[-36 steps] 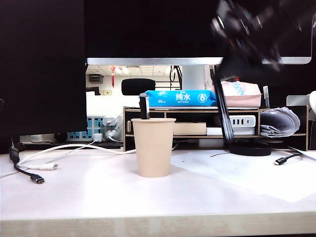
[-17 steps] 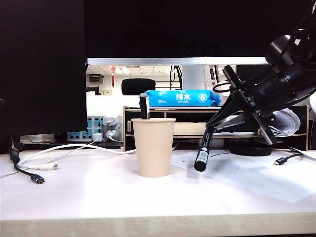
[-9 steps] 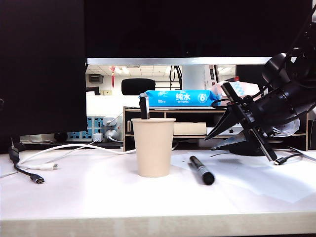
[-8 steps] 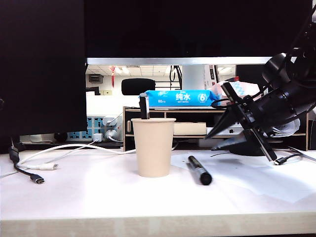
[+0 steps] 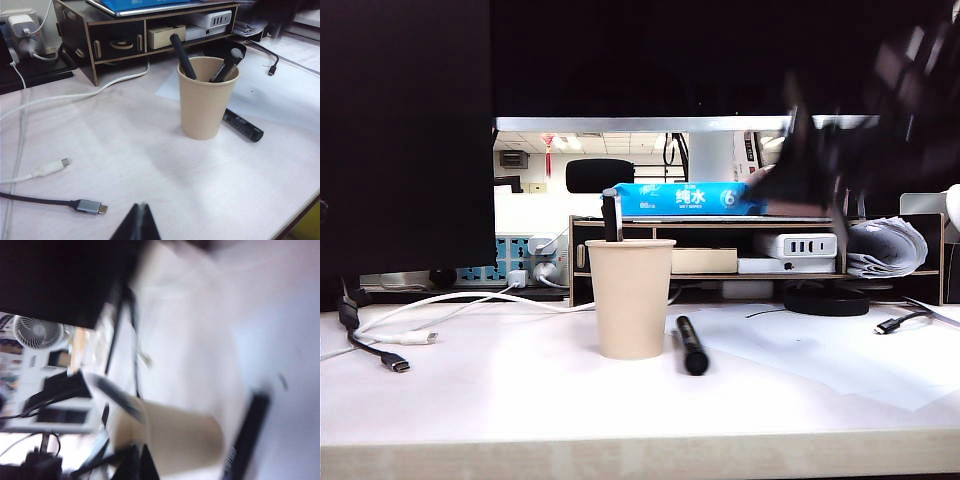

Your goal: Pick up the marker from the paper cup and put it on the table.

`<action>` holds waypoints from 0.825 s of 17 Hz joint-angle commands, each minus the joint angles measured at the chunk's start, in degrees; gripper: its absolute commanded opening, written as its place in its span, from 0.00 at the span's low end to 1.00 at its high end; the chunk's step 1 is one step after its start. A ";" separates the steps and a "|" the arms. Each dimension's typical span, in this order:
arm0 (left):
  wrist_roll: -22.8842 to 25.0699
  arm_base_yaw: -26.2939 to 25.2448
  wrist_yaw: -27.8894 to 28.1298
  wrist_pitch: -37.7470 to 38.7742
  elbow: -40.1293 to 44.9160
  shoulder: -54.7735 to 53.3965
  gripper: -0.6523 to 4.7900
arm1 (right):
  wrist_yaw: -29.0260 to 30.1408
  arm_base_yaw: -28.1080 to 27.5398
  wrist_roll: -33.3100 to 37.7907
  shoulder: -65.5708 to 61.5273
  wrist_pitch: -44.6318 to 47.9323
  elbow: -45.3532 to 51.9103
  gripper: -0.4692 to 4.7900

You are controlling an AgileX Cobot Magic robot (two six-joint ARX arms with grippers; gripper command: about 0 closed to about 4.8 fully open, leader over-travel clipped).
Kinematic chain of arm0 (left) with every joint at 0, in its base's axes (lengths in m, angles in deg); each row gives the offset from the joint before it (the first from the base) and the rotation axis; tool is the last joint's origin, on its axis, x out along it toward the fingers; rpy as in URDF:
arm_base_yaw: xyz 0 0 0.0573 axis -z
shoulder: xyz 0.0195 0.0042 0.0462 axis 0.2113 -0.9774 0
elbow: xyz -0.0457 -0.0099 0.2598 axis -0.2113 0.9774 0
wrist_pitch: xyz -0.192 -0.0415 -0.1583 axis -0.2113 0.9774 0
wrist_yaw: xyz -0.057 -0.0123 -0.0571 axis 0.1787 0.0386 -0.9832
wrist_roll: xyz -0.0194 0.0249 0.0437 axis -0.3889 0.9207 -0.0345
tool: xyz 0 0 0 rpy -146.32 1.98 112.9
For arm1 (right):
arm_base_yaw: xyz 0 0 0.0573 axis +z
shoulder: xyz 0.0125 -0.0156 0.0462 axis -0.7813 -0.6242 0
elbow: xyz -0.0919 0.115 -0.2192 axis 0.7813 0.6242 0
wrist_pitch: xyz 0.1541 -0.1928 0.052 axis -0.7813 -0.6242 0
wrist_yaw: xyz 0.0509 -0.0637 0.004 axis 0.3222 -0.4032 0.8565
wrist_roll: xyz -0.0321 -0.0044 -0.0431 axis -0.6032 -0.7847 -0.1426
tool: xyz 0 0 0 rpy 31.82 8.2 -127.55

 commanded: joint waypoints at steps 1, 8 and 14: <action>0.22 -0.07 -0.07 0.63 0.22 0.00 0.11 | -9.60 -1.36 -5.57 12.11 -5.33 -0.11 0.07; 0.24 -0.07 -0.07 0.66 0.22 0.00 0.11 | -32.72 -0.20 -24.98 45.48 -17.53 6.73 0.07; 0.22 -2.12 -0.26 0.63 0.22 0.00 0.11 | -33.40 0.00 -23.21 80.89 -8.59 34.91 0.07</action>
